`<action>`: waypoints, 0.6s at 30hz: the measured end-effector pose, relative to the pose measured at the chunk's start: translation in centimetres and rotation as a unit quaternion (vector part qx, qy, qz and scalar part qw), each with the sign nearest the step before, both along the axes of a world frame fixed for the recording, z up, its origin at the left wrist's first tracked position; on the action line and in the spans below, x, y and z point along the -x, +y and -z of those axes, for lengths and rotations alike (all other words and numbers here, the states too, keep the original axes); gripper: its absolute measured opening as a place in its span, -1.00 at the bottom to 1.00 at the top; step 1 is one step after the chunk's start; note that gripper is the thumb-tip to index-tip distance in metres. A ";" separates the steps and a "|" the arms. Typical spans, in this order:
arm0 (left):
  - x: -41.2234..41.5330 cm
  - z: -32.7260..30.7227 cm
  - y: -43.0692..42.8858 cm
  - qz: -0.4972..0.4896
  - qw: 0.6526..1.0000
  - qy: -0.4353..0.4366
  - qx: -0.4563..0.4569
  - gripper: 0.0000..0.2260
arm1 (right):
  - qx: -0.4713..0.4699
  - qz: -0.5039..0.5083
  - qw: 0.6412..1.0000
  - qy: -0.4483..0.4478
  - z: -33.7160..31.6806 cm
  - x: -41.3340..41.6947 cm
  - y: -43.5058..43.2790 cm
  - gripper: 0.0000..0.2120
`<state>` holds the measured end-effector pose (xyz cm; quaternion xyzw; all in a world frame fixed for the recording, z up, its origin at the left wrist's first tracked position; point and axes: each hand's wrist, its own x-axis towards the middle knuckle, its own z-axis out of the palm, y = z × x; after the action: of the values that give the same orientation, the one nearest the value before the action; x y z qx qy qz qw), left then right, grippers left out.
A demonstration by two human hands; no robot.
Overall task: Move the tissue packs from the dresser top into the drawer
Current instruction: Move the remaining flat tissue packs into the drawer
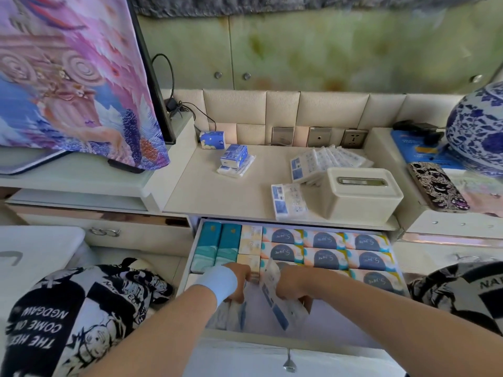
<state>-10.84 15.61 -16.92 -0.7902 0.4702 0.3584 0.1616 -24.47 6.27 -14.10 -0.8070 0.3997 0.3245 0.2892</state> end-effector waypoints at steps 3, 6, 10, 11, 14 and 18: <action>-0.5 0.3 -0.2 0.040 0.997 -0.050 0.036 -0.53 | 0.002 -0.006 1.000 0.011 1.5 -0.8 0.1 -0.52; -1.4 0.5 -0.2 0.043 0.994 -0.061 0.081 -0.62 | 0.014 -0.033 0.999 0.018 2.0 -1.2 0.4 -0.57; -1.5 1.1 0.3 0.063 0.996 -0.035 0.055 -0.64 | -0.044 -0.023 0.999 -0.012 4.0 -1.8 1.8 -0.63; -1.5 1.1 0.4 0.061 0.996 -0.031 0.055 -0.65 | -0.095 0.029 0.995 -0.033 4.9 -2.0 2.1 -0.63; -1.7 0.9 1.0 0.050 0.994 -0.034 0.093 -0.68 | -0.284 0.198 0.937 -0.049 5.8 -3.1 2.8 -0.56; -2.0 0.6 1.8 0.045 0.984 -0.030 0.172 -0.73 | -0.276 0.202 0.939 -0.026 5.7 -4.0 1.7 -0.54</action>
<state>-8.86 17.39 -17.48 -0.7947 0.5545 0.2414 0.0531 -20.49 7.96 -19.76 -0.6061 0.4410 0.3357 0.5706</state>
